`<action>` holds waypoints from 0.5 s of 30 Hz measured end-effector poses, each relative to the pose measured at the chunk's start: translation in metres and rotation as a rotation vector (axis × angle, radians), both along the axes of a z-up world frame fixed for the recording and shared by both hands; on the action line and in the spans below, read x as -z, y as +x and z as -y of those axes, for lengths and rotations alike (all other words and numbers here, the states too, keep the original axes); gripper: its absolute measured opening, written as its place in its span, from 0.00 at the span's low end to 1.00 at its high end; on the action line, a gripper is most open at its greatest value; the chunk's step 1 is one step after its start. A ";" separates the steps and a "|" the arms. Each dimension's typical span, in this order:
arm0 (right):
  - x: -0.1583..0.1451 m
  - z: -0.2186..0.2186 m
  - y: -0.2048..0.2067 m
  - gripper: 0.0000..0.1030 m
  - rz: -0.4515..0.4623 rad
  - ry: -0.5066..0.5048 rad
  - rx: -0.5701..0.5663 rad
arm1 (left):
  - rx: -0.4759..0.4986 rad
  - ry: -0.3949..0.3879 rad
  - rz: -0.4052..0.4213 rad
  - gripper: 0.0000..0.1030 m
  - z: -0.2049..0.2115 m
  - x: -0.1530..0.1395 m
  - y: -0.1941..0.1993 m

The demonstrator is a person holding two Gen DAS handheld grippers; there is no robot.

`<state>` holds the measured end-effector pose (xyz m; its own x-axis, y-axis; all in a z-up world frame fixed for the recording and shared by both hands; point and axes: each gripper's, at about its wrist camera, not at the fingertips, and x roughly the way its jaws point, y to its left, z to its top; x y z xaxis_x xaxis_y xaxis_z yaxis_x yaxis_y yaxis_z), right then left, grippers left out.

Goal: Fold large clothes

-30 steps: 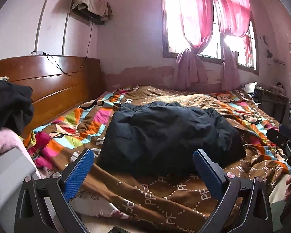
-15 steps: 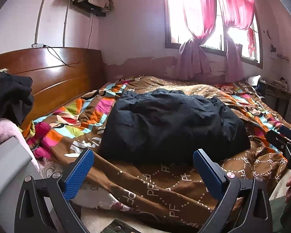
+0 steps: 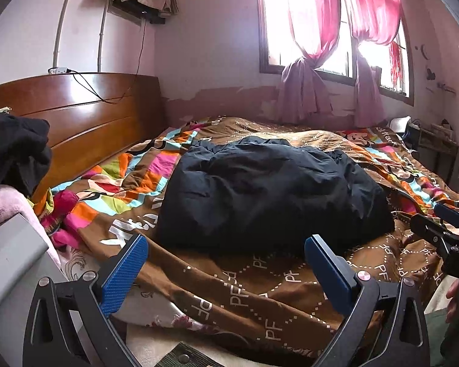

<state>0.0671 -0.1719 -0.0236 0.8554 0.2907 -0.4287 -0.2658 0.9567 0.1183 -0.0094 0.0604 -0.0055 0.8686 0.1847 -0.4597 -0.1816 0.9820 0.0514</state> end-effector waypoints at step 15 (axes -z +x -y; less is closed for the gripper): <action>0.000 -0.001 0.000 0.99 -0.003 0.001 0.000 | 0.001 0.001 0.002 1.00 0.001 0.000 -0.001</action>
<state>0.0668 -0.1713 -0.0235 0.8543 0.2909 -0.4309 -0.2651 0.9567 0.1202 -0.0099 0.0594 -0.0054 0.8699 0.1839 -0.4578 -0.1803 0.9822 0.0519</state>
